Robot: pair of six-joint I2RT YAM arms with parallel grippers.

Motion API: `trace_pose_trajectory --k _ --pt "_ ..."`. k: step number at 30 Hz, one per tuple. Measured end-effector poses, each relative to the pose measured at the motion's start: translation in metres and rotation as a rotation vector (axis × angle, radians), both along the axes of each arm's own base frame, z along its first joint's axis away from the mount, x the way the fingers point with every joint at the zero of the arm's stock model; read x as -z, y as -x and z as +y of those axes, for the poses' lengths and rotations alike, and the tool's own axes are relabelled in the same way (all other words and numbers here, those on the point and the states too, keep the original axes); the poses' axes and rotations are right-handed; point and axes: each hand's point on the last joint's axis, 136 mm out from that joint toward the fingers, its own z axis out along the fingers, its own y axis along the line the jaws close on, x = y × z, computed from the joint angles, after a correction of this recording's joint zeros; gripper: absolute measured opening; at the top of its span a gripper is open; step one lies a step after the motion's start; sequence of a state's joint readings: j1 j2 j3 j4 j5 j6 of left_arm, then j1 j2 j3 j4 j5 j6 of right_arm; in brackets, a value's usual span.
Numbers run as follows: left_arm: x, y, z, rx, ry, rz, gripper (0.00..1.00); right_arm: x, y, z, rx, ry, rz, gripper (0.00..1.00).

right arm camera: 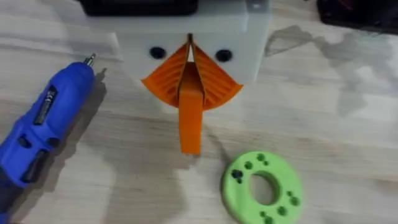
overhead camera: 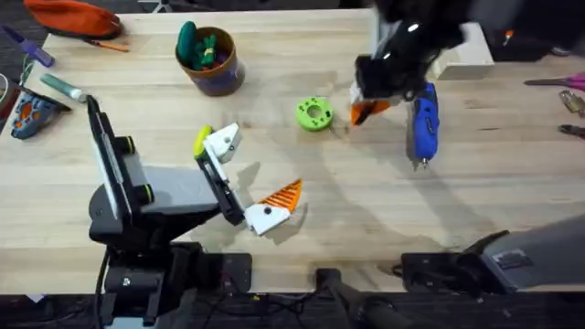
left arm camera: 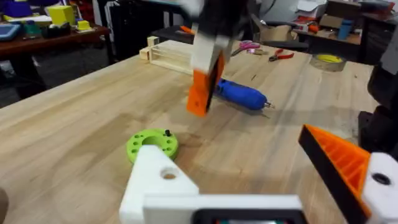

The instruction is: Pick up the gripper from the table and insert it into the empty holder that is missing its gripper. Then pick up a screw, insert it into the mounting hole, and use the screwdriver to tighten it. Finally, clean up the table by picking up the vegetable and placing it into the bucket.

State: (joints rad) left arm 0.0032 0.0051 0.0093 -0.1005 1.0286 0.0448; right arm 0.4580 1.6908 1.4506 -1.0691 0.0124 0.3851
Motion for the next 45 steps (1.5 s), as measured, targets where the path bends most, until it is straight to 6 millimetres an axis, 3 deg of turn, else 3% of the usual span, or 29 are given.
trace_pose_trajectory --k 4,8,12,14,19,25,32,36,45 --pt "0.000 0.000 0.000 0.000 0.000 0.000 0.986 -0.052 0.004 0.003 -0.009 -0.097 -0.149 0.016" --pt "0.000 0.000 0.000 0.000 0.000 0.000 0.985 -0.091 0.008 0.016 -0.038 -0.212 -0.267 0.016" --pt "0.000 0.000 0.000 0.000 0.000 0.000 0.985 -0.107 0.016 0.035 -0.090 -0.368 -0.334 0.016" --pt "0.000 0.000 0.000 0.000 0.000 0.000 0.985 -0.095 0.032 0.050 -0.123 -0.522 -0.299 0.016" --pt "0.000 0.000 0.000 0.000 0.000 0.000 0.985 -0.073 0.044 0.063 -0.157 -0.746 -0.216 0.016" --pt "0.000 0.000 0.000 0.000 0.000 0.000 0.985 -0.069 0.056 0.065 -0.225 -1.073 -0.146 0.014" --pt "0.000 0.000 0.000 0.000 0.000 0.000 0.985 -0.074 0.072 0.072 -0.344 -1.257 -0.060 0.013" --pt "0.000 0.000 0.000 0.000 0.000 0.000 0.985 -0.061 0.073 0.077 -0.405 -1.380 0.063 0.013" --pt "0.000 0.000 0.000 0.000 0.000 0.000 0.985 -0.027 0.066 0.084 -0.411 -1.437 0.167 0.013"
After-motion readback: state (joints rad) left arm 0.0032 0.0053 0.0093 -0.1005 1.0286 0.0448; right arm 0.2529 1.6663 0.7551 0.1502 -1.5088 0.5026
